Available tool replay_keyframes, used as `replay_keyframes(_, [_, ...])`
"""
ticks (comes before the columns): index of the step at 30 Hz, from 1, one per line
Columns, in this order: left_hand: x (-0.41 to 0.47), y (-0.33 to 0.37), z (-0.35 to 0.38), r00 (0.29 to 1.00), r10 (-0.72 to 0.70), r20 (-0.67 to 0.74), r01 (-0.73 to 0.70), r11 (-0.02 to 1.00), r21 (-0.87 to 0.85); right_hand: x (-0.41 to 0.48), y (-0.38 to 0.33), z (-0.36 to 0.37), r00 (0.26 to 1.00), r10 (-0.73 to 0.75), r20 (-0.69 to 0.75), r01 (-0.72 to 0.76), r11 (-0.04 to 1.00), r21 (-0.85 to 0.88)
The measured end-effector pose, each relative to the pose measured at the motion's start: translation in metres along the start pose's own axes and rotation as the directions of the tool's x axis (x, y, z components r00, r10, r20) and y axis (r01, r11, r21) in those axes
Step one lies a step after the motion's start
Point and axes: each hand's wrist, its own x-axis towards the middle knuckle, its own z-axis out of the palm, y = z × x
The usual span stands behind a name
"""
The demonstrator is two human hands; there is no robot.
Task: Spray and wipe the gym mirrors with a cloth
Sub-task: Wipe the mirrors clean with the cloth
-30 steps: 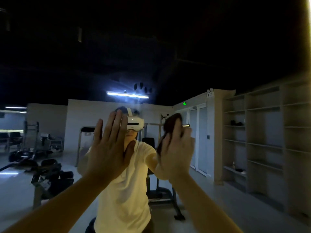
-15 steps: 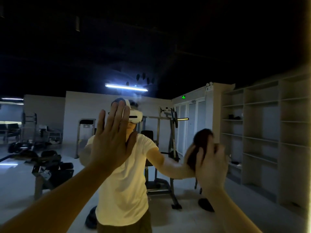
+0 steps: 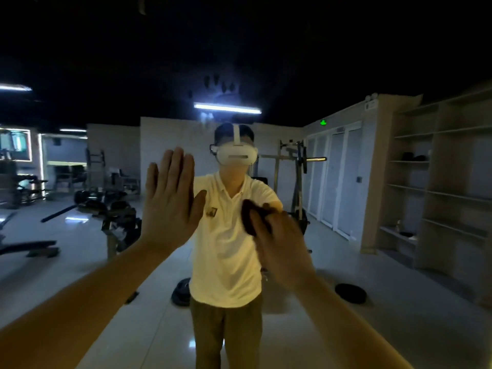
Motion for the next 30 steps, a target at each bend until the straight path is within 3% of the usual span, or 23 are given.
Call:
replay_keyframes(2, [-0.032, 0.005, -0.003, 1.000, -0.005, -0.019, 0.005, 1.000, 0.004, -0.024, 0.038, -0.013, 0.981, 0.192, 0.009, -0.192, 0.981, 0.041])
replay_keyframes(5, [-0.068, 0.012, -0.004, 0.999, 0.003, -0.042, -0.003, 1.000, 0.017, -0.053, 0.064, -0.025, 0.867, 0.495, -0.048, -0.494, 0.869, 0.030])
replay_keyframes(8, [-0.086, 0.025, 0.007, 0.998, -0.047, 0.030, 0.045, 0.997, 0.055, -0.055, 0.033, -0.010, 0.770, 0.637, -0.018, -0.634, 0.768, 0.090])
replay_keyframes(10, [-0.092, 0.031, 0.014, 0.994, -0.092, 0.060, 0.087, 0.993, 0.076, -0.051, -0.005, 0.000, 0.778, 0.628, 0.029, -0.625, 0.768, 0.139])
replay_keyframes(12, [-0.095, 0.031, 0.019, 0.992, -0.106, 0.072, 0.100, 0.991, 0.087, -0.052, -0.047, 0.008, 0.836, 0.541, 0.087, -0.548, 0.821, 0.161])
replay_keyframes(15, [-0.098, 0.025, 0.021, 0.993, -0.087, 0.078, 0.079, 0.991, 0.110, -0.066, -0.087, 0.018, 0.956, 0.250, 0.154, -0.279, 0.937, 0.212])
replay_keyframes(18, [-0.098, 0.021, 0.023, 0.996, -0.060, 0.059, 0.054, 0.993, 0.108, -0.086, -0.058, 0.022, 0.996, 0.054, 0.065, -0.063, 0.987, 0.150])
replay_keyframes(20, [-0.098, 0.022, 0.025, 0.996, -0.073, 0.041, 0.069, 0.993, 0.091, -0.100, -0.019, 0.012, 0.996, 0.072, 0.047, -0.075, 0.995, 0.064])
replay_keyframes(22, [-0.099, 0.023, 0.024, 0.996, -0.080, 0.037, 0.078, 0.996, 0.048, -0.110, 0.017, -0.003, 0.972, 0.228, 0.050, -0.230, 0.973, 0.023])
replay_keyframes(24, [-0.097, 0.021, 0.022, 0.997, -0.069, 0.040, 0.068, 0.998, 0.013, -0.111, 0.031, -0.011, 0.874, 0.482, 0.061, -0.485, 0.873, 0.051])
replay_keyframes(26, [-0.097, 0.018, 0.017, 0.997, -0.048, 0.060, 0.049, 0.999, -0.016, -0.106, 0.018, -0.011, 0.706, 0.706, 0.046, -0.706, 0.699, 0.114])
replay_keyframes(28, [-0.099, 0.013, 0.011, 0.996, 0.010, 0.085, -0.004, 0.998, -0.070, -0.091, -0.016, -0.004, 0.535, 0.843, 0.053, -0.834, 0.517, 0.193])
replay_keyframes(30, [-0.100, 0.002, 0.002, 0.990, 0.089, 0.105, -0.071, 0.985, -0.158, -0.074, -0.061, 0.014, 0.466, 0.884, 0.042, -0.864, 0.444, 0.238])
